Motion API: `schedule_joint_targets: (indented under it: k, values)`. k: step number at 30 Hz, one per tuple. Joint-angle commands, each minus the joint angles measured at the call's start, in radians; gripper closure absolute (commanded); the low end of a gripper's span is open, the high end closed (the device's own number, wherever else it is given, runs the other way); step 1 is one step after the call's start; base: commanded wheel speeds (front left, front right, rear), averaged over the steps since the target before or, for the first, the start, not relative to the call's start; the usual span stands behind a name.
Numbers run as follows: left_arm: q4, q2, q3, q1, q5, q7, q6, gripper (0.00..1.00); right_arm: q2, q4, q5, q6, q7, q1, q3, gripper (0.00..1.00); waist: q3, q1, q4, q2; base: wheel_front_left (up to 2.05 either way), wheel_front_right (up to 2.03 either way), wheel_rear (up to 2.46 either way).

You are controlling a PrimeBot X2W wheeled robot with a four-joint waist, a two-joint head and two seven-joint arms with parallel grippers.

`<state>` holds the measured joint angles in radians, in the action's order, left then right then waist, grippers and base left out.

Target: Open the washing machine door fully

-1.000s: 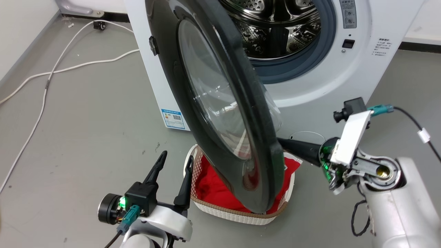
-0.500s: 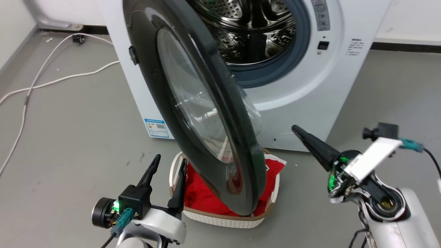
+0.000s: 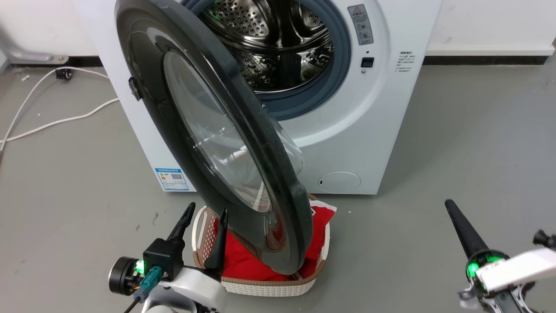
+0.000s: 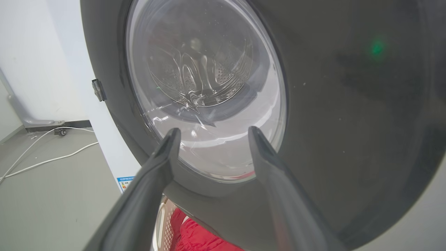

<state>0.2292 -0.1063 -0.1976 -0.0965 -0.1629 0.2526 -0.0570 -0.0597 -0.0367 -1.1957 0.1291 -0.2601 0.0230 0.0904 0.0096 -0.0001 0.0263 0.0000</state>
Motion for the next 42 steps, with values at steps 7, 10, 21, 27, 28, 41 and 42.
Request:
schedule_joint_targets:
  k: [7, 10, 21, 27, 28, 41, 42]
  values:
    - [-0.007, -0.015, 0.003, 0.025, -0.009, -0.007, 0.011, 0.0, -0.012, 0.068, 0.219, 0.003, 0.118, -0.097, -0.013, 0.0, -0.018, 0.0001, -0.018, 0.0, 0.0, 0.0, 0.0]
    - [-0.01, -0.02, 0.003, 0.028, -0.012, -0.011, 0.013, 0.0, -0.025, 0.089, 0.309, 0.003, 0.153, -0.104, -0.021, 0.0, -0.021, 0.0001, -0.02, 0.0, 0.0, 0.0, 0.0]
    - [-0.019, -0.03, 0.007, 0.037, -0.022, -0.016, 0.033, 0.0, -0.052, 0.157, 0.819, 0.003, 0.287, -0.131, 0.011, 0.0, -0.037, 0.0001, -0.016, 0.0, 0.0, 0.0, 0.0]
    - [-0.024, -0.04, 0.012, 0.042, -0.027, -0.02, 0.045, 0.0, -0.04, 0.155, 1.008, 0.003, 0.305, -0.168, 0.002, 0.0, -0.046, 0.0001, -0.013, 0.0, 0.0, 0.0, 0.0]
    - [-0.025, -0.042, 0.013, 0.043, -0.029, -0.02, 0.046, 0.0, -0.035, 0.149, 1.01, 0.003, 0.306, -0.171, -0.002, 0.0, -0.047, 0.0001, -0.013, 0.0, 0.0, 0.0, 0.0]
    - [-0.036, -0.055, 0.007, 0.041, -0.034, -0.031, 0.058, 0.0, -0.022, 0.084, 1.027, 0.003, 0.332, -0.143, -0.023, 0.0, -0.034, 0.0001, -0.01, 0.0, 0.0, 0.0, 0.0]
    - [-0.038, -0.056, 0.005, 0.041, -0.036, -0.034, 0.057, 0.0, -0.022, 0.084, 1.029, 0.003, 0.334, -0.141, -0.024, 0.0, -0.034, 0.0001, -0.009, 0.0, 0.0, 0.0, 0.0]
